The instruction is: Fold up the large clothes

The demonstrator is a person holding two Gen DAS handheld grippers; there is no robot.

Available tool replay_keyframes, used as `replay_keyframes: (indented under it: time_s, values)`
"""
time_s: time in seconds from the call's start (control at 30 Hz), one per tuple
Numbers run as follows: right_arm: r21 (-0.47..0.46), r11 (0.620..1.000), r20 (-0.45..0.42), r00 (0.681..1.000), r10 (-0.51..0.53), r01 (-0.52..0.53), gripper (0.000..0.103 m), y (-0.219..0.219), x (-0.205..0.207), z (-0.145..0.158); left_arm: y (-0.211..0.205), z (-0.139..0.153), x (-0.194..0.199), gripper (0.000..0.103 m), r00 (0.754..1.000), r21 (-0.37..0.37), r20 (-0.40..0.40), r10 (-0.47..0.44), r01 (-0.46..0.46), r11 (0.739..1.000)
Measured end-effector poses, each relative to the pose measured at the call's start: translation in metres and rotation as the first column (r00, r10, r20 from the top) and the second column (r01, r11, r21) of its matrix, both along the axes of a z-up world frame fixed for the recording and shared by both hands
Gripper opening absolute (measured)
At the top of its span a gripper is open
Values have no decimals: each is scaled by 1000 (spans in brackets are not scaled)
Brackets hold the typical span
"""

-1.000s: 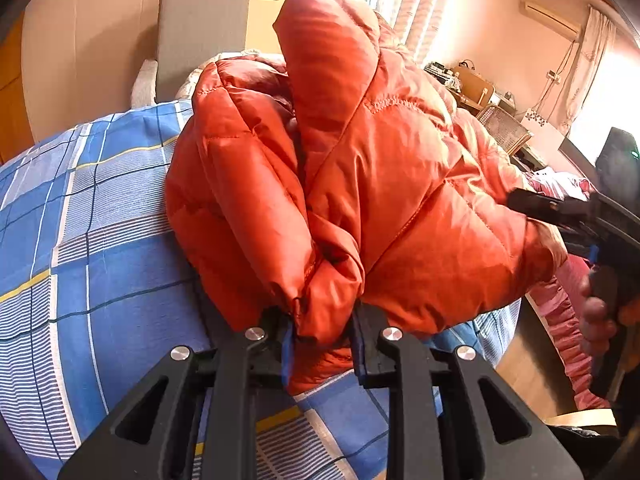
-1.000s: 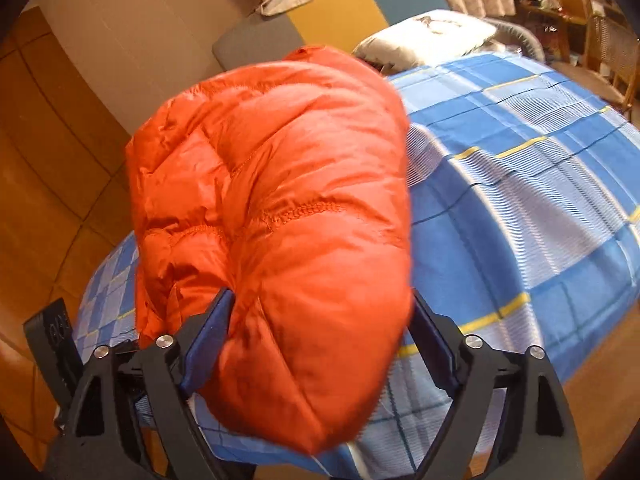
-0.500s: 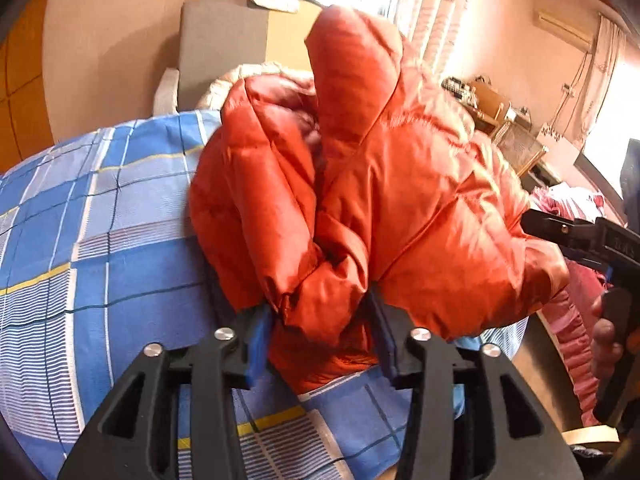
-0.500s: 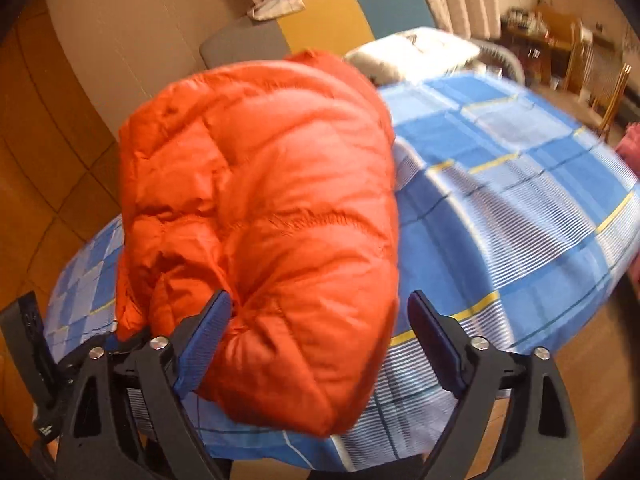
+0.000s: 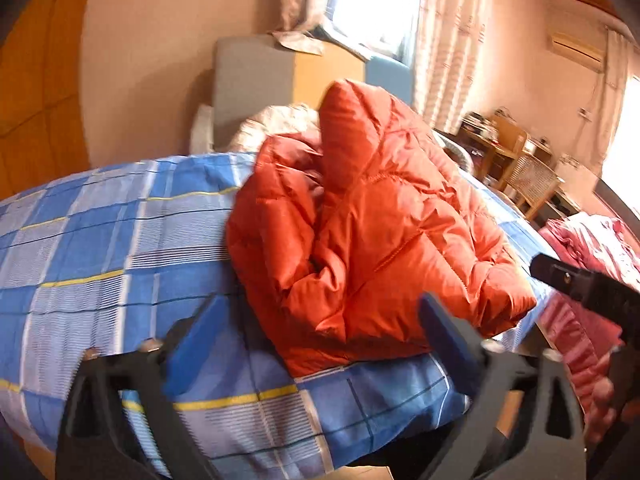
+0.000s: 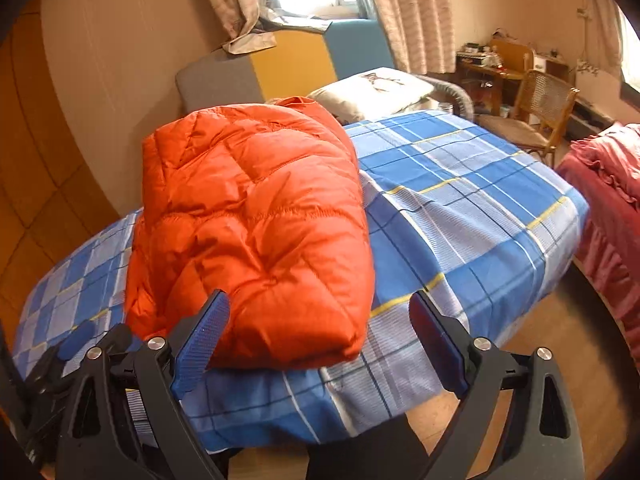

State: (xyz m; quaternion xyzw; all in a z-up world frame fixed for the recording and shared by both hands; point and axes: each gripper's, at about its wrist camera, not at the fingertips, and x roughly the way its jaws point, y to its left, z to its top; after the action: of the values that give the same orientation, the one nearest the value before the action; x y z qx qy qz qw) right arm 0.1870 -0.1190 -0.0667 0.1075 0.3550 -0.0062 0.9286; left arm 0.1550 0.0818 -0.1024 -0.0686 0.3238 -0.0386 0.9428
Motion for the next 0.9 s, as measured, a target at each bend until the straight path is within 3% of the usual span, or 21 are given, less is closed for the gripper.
replay_keyframes:
  time_s: [0.3, 0.5, 0.9]
  values:
    - [-97, 995, 73, 997, -31, 38, 100, 16, -30, 13, 8, 9, -30, 101, 996, 13, 40, 83, -83, 996]
    - [-178, 984, 100, 995, 22, -4, 100, 28, -39, 14, 6, 11, -39, 101, 992, 57, 45, 121, -124, 991]
    - [-218, 976, 119, 992, 35, -8, 100, 33, -44, 17, 5, 22, -50, 101, 984, 68, 90, 154, -161, 985]
